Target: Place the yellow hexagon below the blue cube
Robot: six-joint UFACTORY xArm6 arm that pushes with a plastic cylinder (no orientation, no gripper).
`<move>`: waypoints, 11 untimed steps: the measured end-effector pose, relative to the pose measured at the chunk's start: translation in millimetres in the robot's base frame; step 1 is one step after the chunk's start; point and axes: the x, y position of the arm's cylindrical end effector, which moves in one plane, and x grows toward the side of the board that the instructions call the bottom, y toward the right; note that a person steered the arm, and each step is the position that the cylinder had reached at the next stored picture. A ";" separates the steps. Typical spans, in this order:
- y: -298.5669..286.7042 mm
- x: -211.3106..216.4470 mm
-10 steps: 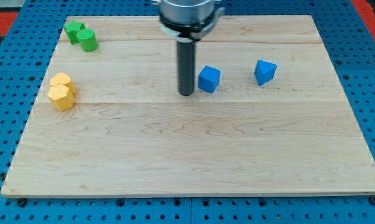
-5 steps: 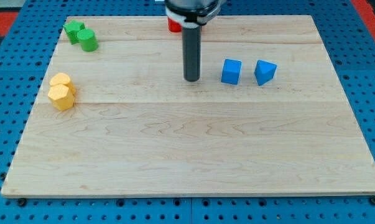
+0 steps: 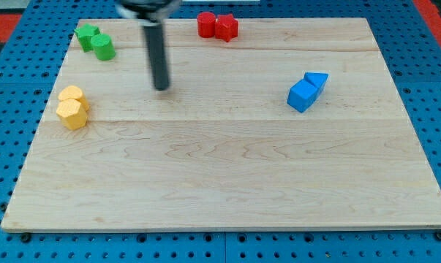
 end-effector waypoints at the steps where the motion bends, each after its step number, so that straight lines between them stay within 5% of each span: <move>1: -98.8 1.2; 2: -156.9 9.6; 4: -142.1 75.5; 6: -49.9 41.8; 10: 187.8 79.9; 11: 199.7 75.1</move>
